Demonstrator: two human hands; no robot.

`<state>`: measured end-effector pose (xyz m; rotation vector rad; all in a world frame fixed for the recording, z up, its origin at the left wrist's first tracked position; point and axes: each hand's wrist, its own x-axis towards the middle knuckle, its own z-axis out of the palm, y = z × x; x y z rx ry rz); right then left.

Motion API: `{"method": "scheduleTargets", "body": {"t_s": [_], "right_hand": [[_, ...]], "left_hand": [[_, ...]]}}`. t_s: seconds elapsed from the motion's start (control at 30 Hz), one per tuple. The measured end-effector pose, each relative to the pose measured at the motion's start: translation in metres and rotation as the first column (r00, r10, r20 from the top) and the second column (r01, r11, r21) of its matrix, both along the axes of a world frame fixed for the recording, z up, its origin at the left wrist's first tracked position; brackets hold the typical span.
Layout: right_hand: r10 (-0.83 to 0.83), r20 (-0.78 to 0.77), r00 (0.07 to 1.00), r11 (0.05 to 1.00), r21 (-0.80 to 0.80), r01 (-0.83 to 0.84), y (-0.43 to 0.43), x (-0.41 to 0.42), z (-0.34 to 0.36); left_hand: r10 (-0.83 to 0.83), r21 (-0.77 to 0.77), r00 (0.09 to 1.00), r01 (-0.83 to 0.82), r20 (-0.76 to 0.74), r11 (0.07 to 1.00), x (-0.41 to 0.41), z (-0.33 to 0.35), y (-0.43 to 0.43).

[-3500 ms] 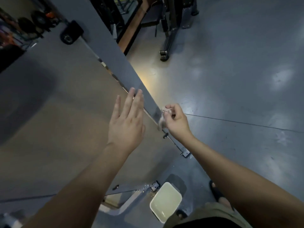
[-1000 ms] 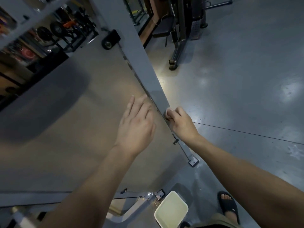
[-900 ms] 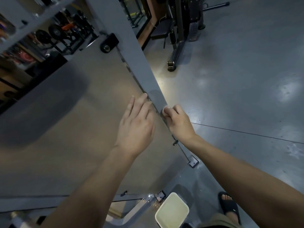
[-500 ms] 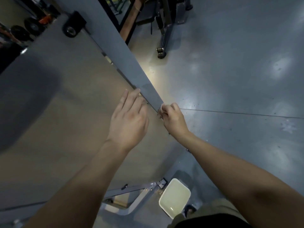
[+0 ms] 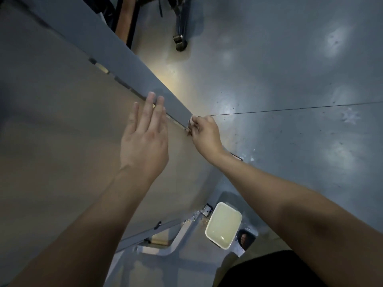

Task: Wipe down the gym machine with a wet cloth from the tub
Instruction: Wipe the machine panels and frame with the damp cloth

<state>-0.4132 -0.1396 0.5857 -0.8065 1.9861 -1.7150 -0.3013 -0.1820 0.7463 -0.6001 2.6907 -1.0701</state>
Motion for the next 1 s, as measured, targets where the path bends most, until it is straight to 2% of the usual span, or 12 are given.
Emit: {"method": "scheduleTargets", "body": {"t_s": [0.13, 0.2, 0.3, 0.37, 0.43, 0.5, 0.6, 0.73, 0.8, 0.93, 1.0], "right_hand": [[-0.066, -0.06, 0.996, 0.979, -0.196, 0.053, -0.011, 0.01, 0.032], [-0.088, -0.058, 0.994, 0.975, -0.21, 0.074, -0.012, 0.012, 0.022], [-0.075, 0.113, 0.991, 0.997, -0.015, 0.077, -0.007, 0.004, -0.011], [-0.086, 0.172, 0.981, 0.992, 0.106, 0.068, -0.004, 0.0, -0.018], [-0.084, 0.176, 0.981, 0.996, 0.04, 0.078, -0.006, 0.0, -0.005], [-0.068, 0.092, 0.993, 0.996, -0.057, 0.073, -0.007, 0.006, 0.016], [-0.088, 0.069, 0.994, 0.987, -0.13, 0.097, -0.007, 0.013, 0.009], [-0.08, 0.194, 0.978, 0.985, 0.164, 0.048, -0.014, -0.007, -0.049], [-0.075, 0.185, 0.98, 0.967, 0.253, 0.026, -0.015, -0.013, -0.052], [-0.074, 0.034, 0.997, 0.997, 0.021, 0.074, -0.014, 0.001, -0.004], [-0.097, 0.026, 0.995, 0.995, -0.008, 0.097, -0.016, 0.008, -0.013]], "left_hand": [[0.025, -0.021, 0.999, -0.025, 0.028, 0.999, -0.002, -0.004, 0.003], [0.045, -0.019, 0.998, -0.044, 0.04, 0.999, -0.003, -0.004, 0.006], [0.072, -0.01, 0.997, -0.072, 0.042, 0.997, -0.005, -0.004, 0.006], [0.072, -0.008, 0.997, -0.072, 0.038, 0.997, -0.005, -0.005, 0.007], [0.067, -0.003, 0.998, -0.067, -0.001, 0.998, -0.005, -0.006, 0.006], [0.074, 0.008, 0.997, -0.074, -0.028, 0.997, -0.007, -0.01, 0.006], [0.072, -0.006, 0.997, -0.072, 0.018, 0.997, -0.008, -0.017, 0.006], [0.064, -0.029, 0.996, -0.062, 0.057, 0.998, -0.008, -0.029, 0.006], [0.06, -0.037, 0.994, -0.057, 0.091, 0.998, -0.009, -0.035, 0.007], [0.061, -0.074, 0.991, -0.052, 0.121, 0.996, -0.008, -0.042, 0.005], [0.064, -0.075, 0.989, -0.054, 0.13, 0.996, -0.008, -0.042, 0.003]]}}
